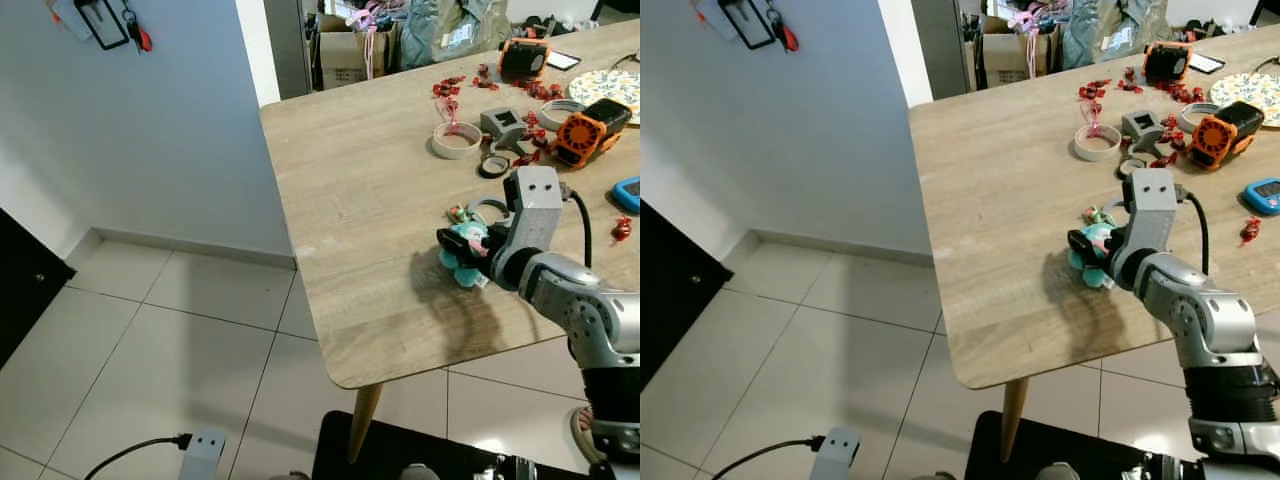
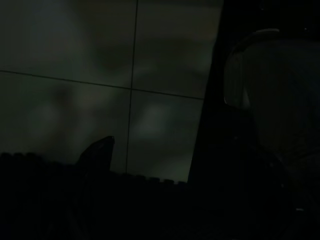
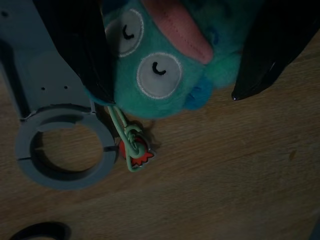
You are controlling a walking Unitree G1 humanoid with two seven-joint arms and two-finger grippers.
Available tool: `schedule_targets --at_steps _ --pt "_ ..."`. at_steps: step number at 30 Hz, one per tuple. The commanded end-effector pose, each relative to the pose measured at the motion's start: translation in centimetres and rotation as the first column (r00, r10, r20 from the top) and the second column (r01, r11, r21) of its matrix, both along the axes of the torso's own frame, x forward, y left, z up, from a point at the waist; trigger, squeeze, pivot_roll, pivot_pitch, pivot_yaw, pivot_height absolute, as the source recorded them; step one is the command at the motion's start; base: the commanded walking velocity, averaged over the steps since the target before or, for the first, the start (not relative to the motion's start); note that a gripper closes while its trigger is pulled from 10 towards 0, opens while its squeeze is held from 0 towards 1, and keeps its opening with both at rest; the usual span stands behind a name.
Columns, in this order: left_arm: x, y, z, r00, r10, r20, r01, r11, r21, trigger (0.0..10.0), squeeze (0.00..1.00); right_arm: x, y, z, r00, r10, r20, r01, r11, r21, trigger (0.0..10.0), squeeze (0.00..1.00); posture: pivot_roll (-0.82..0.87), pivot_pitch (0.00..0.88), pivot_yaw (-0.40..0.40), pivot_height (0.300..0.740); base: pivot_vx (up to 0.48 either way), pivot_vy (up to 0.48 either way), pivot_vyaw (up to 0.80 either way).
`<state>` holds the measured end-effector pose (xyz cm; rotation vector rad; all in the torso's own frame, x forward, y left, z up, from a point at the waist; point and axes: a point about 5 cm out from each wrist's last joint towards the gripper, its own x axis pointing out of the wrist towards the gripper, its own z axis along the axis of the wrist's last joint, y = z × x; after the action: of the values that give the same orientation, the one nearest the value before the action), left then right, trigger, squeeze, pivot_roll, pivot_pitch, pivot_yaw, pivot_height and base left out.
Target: Hang keys on a hook
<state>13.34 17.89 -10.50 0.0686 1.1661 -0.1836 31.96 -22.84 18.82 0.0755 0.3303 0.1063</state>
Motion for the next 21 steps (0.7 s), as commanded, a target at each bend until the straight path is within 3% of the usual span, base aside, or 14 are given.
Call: schedule_targets --at_steps 1,5,8,15,19,21 --pt "-1.7 0.2 -0.5 0.998 -0.022 -0.063 0.022 1.0 -0.006 10.0 0.0 -0.4 0.2 -1.7 0.997 -0.007 -0.071 0.009 1.0 0.025 10.0 0.0 -0.19 0.127 0.122 0.74 0.0 0.0 0.0" --pt "-1.7 0.2 -0.5 0.997 -0.03 -0.064 0.03 1.0 -0.004 10.0 0.0 -0.3 0.1 -1.8 0.997 -0.041 -0.069 0.044 0.998 0.044 10.0 0.0 -0.19 0.136 0.129 0.74 0.0 0.0 0.0" --pt "-1.7 0.3 -0.5 0.996 -0.049 -0.068 0.049 0.999 -0.001 10.0 0.0 0.0 0.4 -0.4 0.999 -0.036 0.028 0.033 0.994 0.104 10.0 0.0 -0.19 0.141 0.133 0.74 0.0 0.0 0.0" --pt "-1.8 0.3 -0.5 0.996 -0.056 -0.072 0.057 0.998 0.001 10.0 0.0 -0.1 2.1 -0.1 0.995 0.09 0.033 -0.093 0.991 0.101 10.0 0.0 -0.2 0.147 0.137 0.74 0.0 0.0 0.0" --pt "-1.8 0.3 -0.5 0.995 -0.062 -0.074 0.062 0.998 0.002 10.0 0.0 -0.7 4.4 -0.1 0.972 0.235 0.025 -0.236 0.968 0.09 10.0 0.0 -0.19 0.151 0.134 0.74 0.0 0.0 0.0" --pt "-1.8 0.3 -0.5 0.995 -0.073 -0.075 0.074 0.997 0.005 10.0 0.0 -0.6 4.6 0.3 0.971 0.235 0.042 -0.237 0.968 0.078 10.0 0.0 -0.19 0.151 0.134 0.74 0.0 0.0 0.0"
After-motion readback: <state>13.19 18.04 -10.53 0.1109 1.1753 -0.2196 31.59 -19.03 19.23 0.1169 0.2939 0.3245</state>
